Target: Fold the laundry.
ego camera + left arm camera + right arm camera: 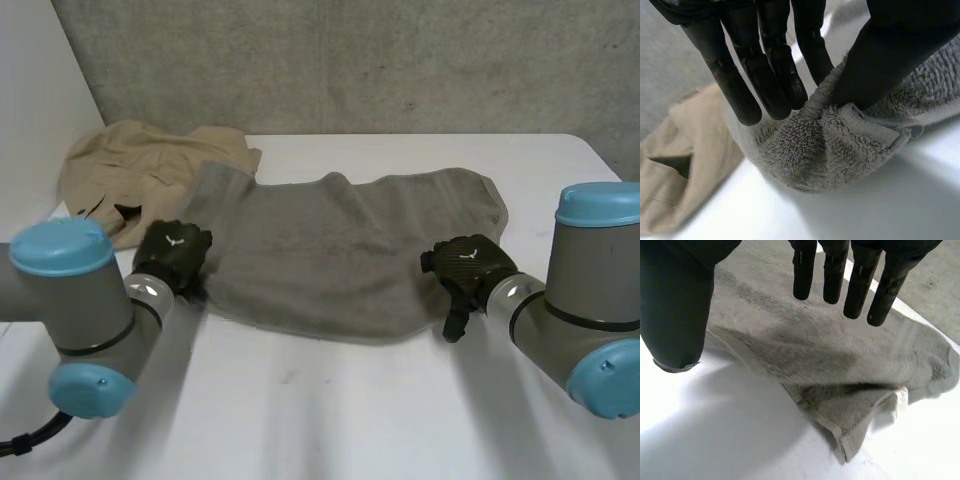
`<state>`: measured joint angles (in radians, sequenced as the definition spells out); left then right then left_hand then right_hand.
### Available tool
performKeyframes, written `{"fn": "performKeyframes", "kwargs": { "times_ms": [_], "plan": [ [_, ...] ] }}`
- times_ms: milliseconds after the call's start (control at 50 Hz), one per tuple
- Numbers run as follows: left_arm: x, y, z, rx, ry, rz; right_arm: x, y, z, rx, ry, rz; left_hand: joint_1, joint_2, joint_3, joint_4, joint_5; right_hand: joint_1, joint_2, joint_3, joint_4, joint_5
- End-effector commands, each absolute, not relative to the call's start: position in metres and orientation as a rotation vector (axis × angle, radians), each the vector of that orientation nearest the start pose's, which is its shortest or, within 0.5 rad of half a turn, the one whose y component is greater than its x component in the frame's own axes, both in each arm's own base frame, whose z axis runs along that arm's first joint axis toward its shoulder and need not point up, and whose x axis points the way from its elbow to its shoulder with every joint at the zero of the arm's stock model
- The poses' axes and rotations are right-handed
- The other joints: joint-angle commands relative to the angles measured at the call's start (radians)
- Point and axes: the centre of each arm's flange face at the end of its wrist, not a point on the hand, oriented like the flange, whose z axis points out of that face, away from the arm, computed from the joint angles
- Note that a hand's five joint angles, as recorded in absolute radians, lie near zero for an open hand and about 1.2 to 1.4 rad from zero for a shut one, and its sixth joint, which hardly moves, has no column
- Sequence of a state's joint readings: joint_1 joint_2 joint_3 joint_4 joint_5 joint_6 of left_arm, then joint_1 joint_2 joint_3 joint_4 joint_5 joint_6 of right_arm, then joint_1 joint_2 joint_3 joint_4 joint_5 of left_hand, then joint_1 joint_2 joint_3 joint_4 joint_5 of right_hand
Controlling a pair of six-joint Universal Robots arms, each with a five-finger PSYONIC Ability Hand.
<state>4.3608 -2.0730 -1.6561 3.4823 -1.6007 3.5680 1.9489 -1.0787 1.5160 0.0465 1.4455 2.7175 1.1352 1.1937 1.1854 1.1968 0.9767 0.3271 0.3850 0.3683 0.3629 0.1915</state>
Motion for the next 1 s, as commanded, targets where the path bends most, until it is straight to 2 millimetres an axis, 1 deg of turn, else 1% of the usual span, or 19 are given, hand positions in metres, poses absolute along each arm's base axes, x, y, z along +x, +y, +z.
{"fn": "performKeyframes", "kwargs": {
  "times_ms": [20,60,120,220,260,280,320,340,380,440,480,500,560,600,640,680,740,1000],
  "plan": [
    [-0.241,-0.287,0.182,0.842,2.17,-2.011,0.231,-0.293,0.154,-0.783,2.486,-1.53,0.261,0.203,0.211,0.199,0.245,-0.022,-0.08,-0.063,-0.058,-0.061],
    [-0.24,-0.285,0.185,0.838,2.164,-2.018,0.224,-0.294,0.15,-0.731,2.509,-1.502,0.261,0.203,0.211,0.199,0.245,-0.007,-0.065,-0.049,-0.043,-0.046],
    [-0.238,-0.285,0.189,0.827,2.157,-2.024,0.216,-0.294,0.145,-0.713,2.531,-1.473,0.261,0.203,0.211,0.199,0.245,0.007,-0.051,-0.034,-0.028,-0.032],
    [-0.236,-0.286,0.19,0.819,2.152,-2.027,0.208,-0.294,0.144,-0.687,2.539,-1.487,0.261,0.203,0.211,0.199,0.245,0.034,-0.024,-0.008,-0.002,-0.005],
    [-0.234,-0.288,0.191,0.809,2.149,-2.027,0.204,-0.298,0.146,-0.659,2.533,-1.518,0.261,0.203,0.211,0.199,0.245,0.098,0.04,0.057,0.062,0.059],
    [-0.234,-0.289,0.191,0.804,2.146,-2.029,0.198,-0.303,0.148,-0.633,2.529,-1.558,0.261,0.203,0.211,0.199,0.245,0.168,0.11,0.127,0.132,0.129],
    [-0.231,-0.29,0.194,0.791,2.139,-2.034,0.191,-0.306,0.15,-0.608,2.528,-1.586,0.261,0.203,0.211,0.199,0.245,0.224,0.166,0.183,0.189,0.185],
    [-0.23,-0.291,0.196,0.786,2.135,-2.036,0.186,-0.309,0.156,-0.6,2.526,-1.615,0.261,0.203,0.211,0.199,0.245,0.309,0.251,0.268,0.273,0.27],
    [-0.228,-0.291,0.197,0.777,2.131,-2.038,0.182,-0.311,0.161,-0.589,2.526,-1.637,0.261,0.203,0.211,0.199,0.245,0.389,0.331,0.348,0.353,0.35],
    [-0.227,-0.292,0.198,0.77,2.128,-2.039,0.182,-0.31,0.162,-0.632,2.517,-1.647,0.261,0.203,0.211,0.199,0.245,0.541,0.483,0.5,0.506,0.502],
    [-0.225,-0.295,0.198,0.761,2.124,-2.04,0.183,-0.31,0.163,-0.686,2.505,-1.648,0.261,0.203,0.211,0.199,0.245,0.562,0.504,0.521,0.526,0.523],
    [-0.224,-0.296,0.199,0.756,2.12,-2.043,0.185,-0.308,0.163,-0.743,2.499,-1.638,0.261,0.203,0.211,0.199,0.245,0.568,0.51,0.527,0.532,0.529],
    [-0.219,-0.301,0.201,0.729,2.111,-2.042,0.188,-0.305,0.161,-0.825,2.492,-1.606,0.261,0.203,0.211,0.199,0.245,0.557,0.499,0.515,0.521,0.518],
    [-0.217,-0.302,0.201,0.72,2.112,-2.039,0.19,-0.303,0.159,-0.873,2.49,-1.56,0.261,0.203,0.211,0.199,0.245,0.501,0.443,0.46,0.465,0.462],
    [-0.217,-0.302,0.2,0.727,2.115,-2.035,0.192,-0.303,0.157,-0.884,2.487,-1.533,0.261,0.203,0.211,0.199,0.245,0.451,0.393,0.41,0.415,0.412],
    [-0.218,-0.301,0.2,0.731,2.117,-2.035,0.193,-0.305,0.153,-0.885,2.489,-1.505,0.261,0.203,0.211,0.199,0.245,0.319,0.261,0.278,0.283,0.28],
    [-0.219,-0.3,0.199,0.736,2.12,-2.033,0.193,-0.308,0.149,-0.881,2.492,-1.493,0.261,0.203,0.211,0.199,0.245,0.222,0.164,0.181,0.186,0.183],
    [-0.22,-0.3,0.196,0.741,2.129,-2.027,0.202,-0.313,0.137,-0.908,2.479,-1.466,0.261,0.203,0.211,0.199,0.245,0.219,0.161,0.178,0.183,0.18]
  ]
}}
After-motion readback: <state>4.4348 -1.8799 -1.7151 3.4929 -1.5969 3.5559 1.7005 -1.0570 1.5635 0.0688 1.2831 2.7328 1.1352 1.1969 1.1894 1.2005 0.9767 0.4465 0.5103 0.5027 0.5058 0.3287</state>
